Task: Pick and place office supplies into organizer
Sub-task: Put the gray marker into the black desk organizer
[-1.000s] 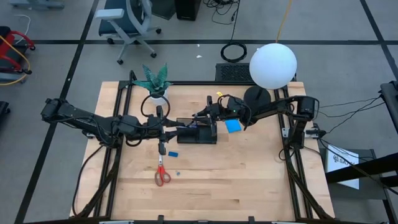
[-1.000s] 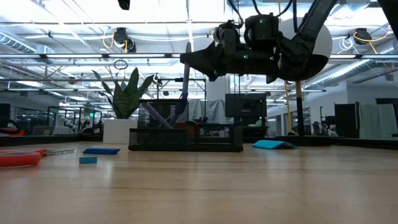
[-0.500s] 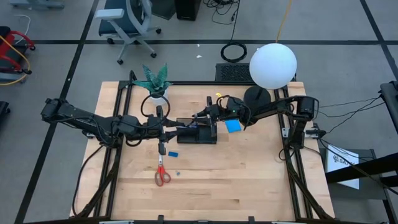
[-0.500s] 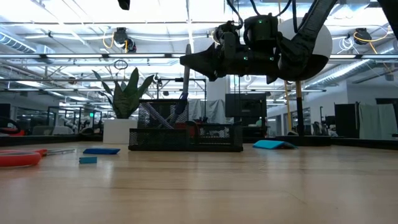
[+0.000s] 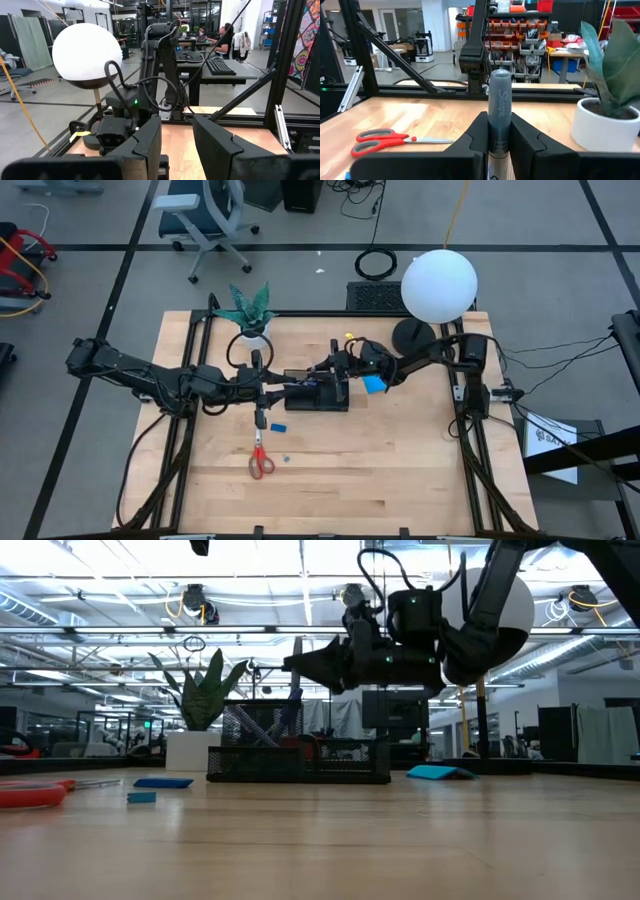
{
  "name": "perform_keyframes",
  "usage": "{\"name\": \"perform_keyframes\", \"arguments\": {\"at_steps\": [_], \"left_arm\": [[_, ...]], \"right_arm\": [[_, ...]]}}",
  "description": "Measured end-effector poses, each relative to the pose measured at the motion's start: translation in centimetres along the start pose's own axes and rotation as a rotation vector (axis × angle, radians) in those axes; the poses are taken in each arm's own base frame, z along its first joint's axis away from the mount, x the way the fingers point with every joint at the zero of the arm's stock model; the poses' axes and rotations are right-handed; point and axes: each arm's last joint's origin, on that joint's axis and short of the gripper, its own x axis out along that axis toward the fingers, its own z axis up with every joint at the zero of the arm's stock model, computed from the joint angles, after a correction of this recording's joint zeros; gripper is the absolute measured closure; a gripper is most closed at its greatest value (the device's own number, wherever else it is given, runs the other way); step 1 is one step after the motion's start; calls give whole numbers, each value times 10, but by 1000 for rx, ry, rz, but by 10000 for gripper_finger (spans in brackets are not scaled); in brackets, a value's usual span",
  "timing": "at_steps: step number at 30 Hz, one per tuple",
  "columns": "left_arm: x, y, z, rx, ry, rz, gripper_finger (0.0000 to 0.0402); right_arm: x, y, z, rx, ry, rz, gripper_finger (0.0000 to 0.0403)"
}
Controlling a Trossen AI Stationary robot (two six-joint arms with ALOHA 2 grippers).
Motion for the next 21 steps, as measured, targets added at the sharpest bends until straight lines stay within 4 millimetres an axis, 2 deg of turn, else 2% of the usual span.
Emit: {"name": "perform_keyframes", "arguments": {"at_steps": [21], "left_arm": [[0,0,0,-4,0,0,282]], "right_arm": [[0,0,-7,-22,61,-1,367]]}}
